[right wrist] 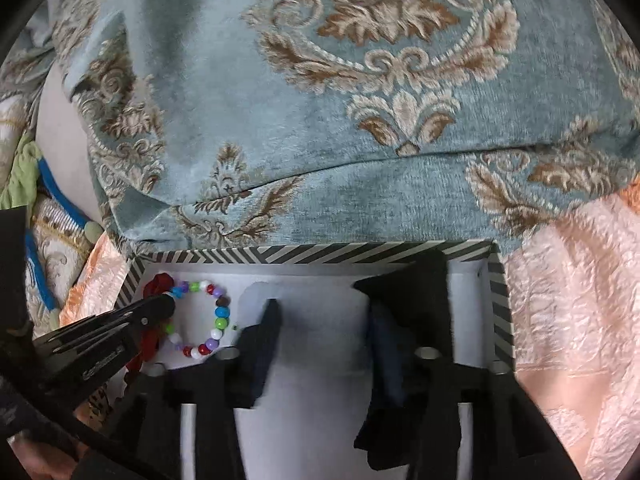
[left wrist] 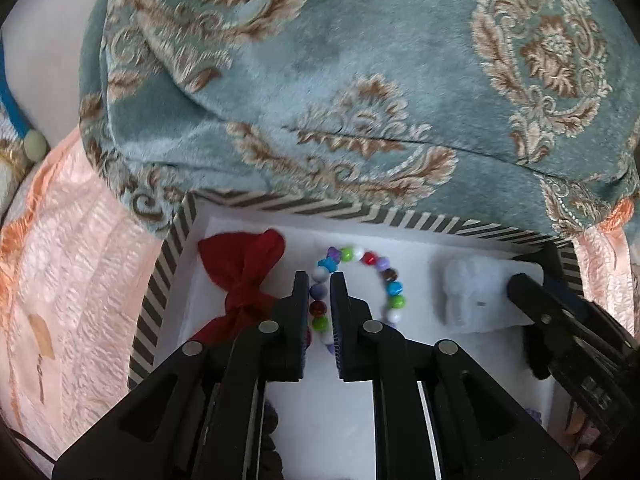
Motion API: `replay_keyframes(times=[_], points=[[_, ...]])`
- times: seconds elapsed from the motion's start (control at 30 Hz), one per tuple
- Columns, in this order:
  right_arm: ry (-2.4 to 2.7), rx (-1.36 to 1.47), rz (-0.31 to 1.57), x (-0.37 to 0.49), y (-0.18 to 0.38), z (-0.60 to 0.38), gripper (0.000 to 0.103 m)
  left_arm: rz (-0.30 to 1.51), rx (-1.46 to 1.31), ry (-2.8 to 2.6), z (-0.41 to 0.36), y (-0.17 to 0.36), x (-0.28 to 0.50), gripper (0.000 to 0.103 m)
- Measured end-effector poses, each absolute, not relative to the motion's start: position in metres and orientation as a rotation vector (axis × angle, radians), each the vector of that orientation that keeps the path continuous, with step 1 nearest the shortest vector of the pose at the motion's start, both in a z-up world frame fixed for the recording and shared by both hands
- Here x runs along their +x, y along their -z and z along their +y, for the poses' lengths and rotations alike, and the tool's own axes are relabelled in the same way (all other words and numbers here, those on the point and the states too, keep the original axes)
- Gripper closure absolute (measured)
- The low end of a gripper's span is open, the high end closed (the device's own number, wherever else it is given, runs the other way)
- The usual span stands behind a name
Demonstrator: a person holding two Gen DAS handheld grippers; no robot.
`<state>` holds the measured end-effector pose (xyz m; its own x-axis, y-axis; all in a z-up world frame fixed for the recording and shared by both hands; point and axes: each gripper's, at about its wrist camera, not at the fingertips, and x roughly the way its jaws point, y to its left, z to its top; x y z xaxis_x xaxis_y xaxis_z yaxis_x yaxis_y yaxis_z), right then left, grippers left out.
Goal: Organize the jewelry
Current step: 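Lower multicolour bead bracelet into tray with left gripper while right drops grey scrunchie there, then open and lift both grippers away from the tray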
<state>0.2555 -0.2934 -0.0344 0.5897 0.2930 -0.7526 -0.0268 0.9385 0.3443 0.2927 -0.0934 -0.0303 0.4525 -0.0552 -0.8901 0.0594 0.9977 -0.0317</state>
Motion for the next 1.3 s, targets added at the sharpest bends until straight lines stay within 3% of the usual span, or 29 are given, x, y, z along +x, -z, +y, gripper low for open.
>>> replay_keyframes(times=[0.07, 0.17, 0.6, 0.77, 1.3], points=[[-0.193, 0.303, 0.922, 0.251, 0.03, -0.295, 0.056, 1.104, -0.025, 0.078, -0.089, 0.03, 0.29, 0.072], [-0.208, 0.312, 0.924, 0.241, 0.023, -0.299, 0.056, 1.09, -0.037, 0.086, -0.085, 0.024, 0.281, 0.066], [-0.241, 0.267, 0.924, 0.173, -0.011, -0.291, 0.055, 1.039, 0.046, 0.069, -0.091, -0.011, 0.214, 0.065], [-0.251, 0.245, 0.901, 0.14, -0.027, -0.287, 0.041, 1.0, 0.069, 0.051, -0.088, -0.026, 0.184, 0.065], [-0.264, 0.239, 0.871, 0.039, -0.037, -0.27, 0.04, 0.923, 0.064, 0.006, -0.073, -0.046, 0.075, 0.064]])
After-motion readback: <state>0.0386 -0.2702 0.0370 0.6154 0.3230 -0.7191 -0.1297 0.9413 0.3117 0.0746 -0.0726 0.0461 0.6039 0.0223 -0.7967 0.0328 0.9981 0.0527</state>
